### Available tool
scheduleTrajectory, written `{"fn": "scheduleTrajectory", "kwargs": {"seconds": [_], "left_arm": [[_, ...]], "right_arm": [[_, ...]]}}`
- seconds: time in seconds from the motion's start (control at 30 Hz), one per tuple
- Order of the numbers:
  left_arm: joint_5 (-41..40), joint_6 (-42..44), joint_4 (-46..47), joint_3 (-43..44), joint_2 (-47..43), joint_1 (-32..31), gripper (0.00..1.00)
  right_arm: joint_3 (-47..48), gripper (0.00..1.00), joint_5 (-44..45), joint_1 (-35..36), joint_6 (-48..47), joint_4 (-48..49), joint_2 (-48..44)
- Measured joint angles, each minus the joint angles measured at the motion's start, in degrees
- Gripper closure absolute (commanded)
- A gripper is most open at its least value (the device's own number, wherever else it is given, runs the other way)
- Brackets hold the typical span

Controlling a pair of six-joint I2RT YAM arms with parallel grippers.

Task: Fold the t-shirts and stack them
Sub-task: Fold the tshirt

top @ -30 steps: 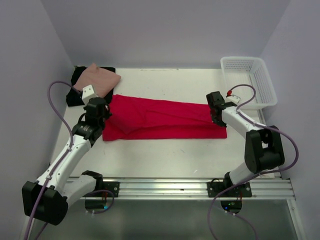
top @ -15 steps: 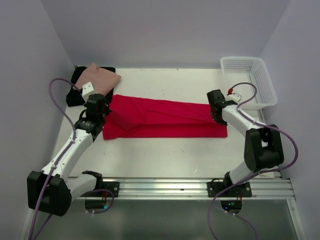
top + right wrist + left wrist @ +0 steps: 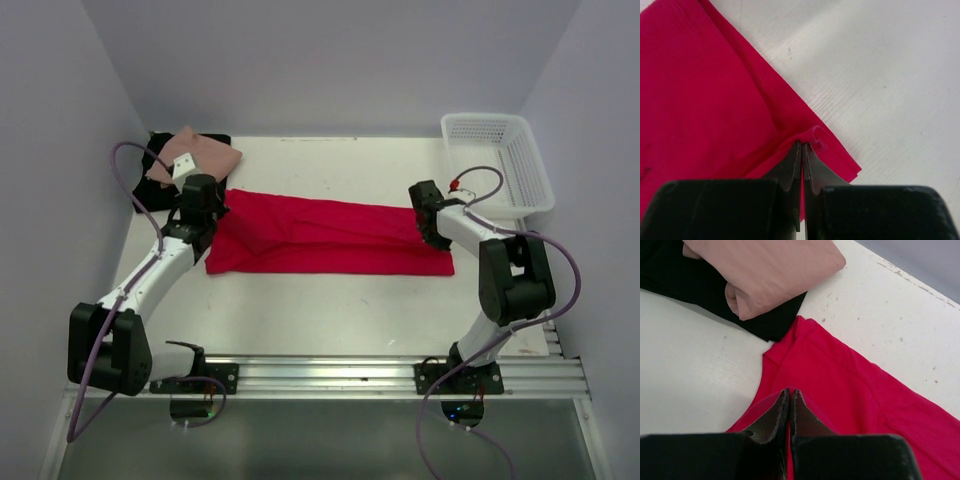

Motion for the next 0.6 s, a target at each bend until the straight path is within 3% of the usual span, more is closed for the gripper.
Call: {"fn": "scheduleTrajectory", "kwargs": {"seconds": [0.03, 0.1, 0.13, 0.17, 0.27, 0.3, 0.4, 0.5, 0.6], "left_arm": [[0.1, 0.0, 0.2, 0.0, 0.6, 0.0, 1.00], [0.3, 0.1, 0.4, 0.0, 1.7, 0.1, 0.79], [0.4, 0.2, 0.6, 0.0, 2.2, 0.1, 0.66], [0.3, 0.3, 1.0, 0.0, 2.5, 0.1, 0.39], [0.0, 0.0, 2.6, 0.0, 3.0, 0.1, 0.13], [-0.3, -0.3, 3.1, 0.0, 3.0, 0.2, 0.11], [-0.7, -0.6, 4.9, -0.2, 2.3, 0.3, 0.05], [-0.6, -0.6, 6.0, -1.1, -0.8, 0.3, 0.03], [0.6, -0.5, 6.4, -2.0, -5.8, 0.3, 0.02]], "right_arm": [[0.0, 1.00, 0.0, -0.1, 0.0, 0.1, 0.5], [0.0, 1.00, -0.1, -0.1, 0.0, 0.3, 1.0], [0.0, 1.00, -0.2, -0.1, 0.0, 0.3, 1.1], [0.0, 1.00, -0.2, -0.1, 0.0, 0.4, 1.1], [-0.2, 0.83, -0.4, -0.2, -0.2, 2.1, 1.0], [-0.5, 0.68, -0.5, -0.2, -0.4, 2.9, 0.9], [-3.9, 0.39, -2.5, -0.1, -2.0, 7.8, -2.1], [-9.5, 0.28, -5.7, -0.2, -4.2, 13.6, -8.3], [-14.2, 0.26, -8.6, -0.1, -6.3, 18.5, -15.8]]}}
